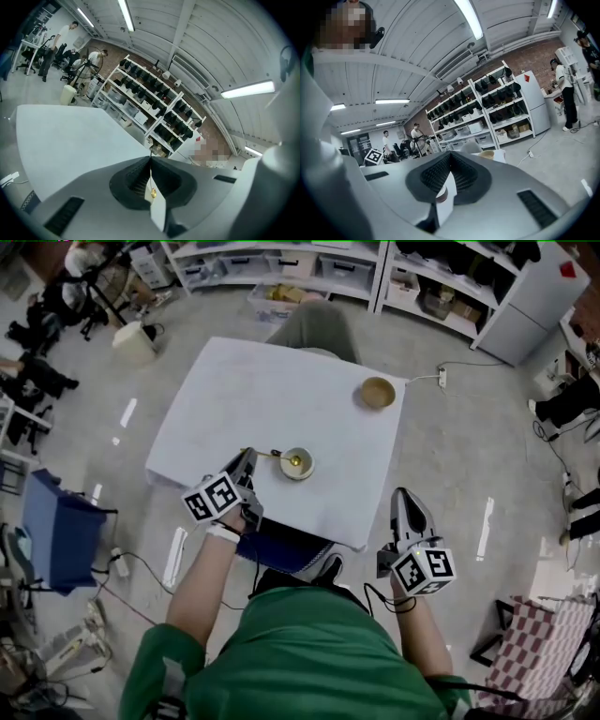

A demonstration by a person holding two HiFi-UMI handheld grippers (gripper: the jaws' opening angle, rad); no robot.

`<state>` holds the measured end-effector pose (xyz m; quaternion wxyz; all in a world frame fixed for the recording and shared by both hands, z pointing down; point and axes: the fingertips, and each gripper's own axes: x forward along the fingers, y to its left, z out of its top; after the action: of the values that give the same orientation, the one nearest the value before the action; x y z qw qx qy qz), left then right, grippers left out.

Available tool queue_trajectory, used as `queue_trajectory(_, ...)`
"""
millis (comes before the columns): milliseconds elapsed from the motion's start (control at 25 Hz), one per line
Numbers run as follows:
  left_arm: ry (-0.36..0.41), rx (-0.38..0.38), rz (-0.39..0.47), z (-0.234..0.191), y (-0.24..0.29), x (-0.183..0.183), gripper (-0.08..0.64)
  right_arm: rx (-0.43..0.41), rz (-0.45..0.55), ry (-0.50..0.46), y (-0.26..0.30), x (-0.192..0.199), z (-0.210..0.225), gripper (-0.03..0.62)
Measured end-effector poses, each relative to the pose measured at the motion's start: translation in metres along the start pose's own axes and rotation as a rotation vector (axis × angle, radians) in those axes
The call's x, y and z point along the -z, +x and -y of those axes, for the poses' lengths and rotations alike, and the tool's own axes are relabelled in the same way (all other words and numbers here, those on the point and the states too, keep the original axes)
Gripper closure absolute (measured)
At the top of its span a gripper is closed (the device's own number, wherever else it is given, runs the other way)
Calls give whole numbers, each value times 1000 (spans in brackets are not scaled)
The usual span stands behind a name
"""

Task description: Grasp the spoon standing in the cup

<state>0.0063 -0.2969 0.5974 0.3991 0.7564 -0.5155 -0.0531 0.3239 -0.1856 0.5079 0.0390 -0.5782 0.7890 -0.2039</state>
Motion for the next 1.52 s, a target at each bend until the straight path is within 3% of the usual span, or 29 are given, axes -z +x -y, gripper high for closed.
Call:
queue_trajectory(440,-8,16,114,40,-49,-19,535,-144,-9,-9,10,-9,-17,571)
queue_trajectory(680,-24,23,151,52,-68,-17,535,-183,-23,-9,10,-6,-19,571)
queue_trajectory(960,-48,78,188,68,-71,-25,535,-164,-31,-22,13,-10,-13,571)
queue_trajectory(1520,-69,216,238,54,-113,-95,537,-107,10,-17,47,-19,-71,569)
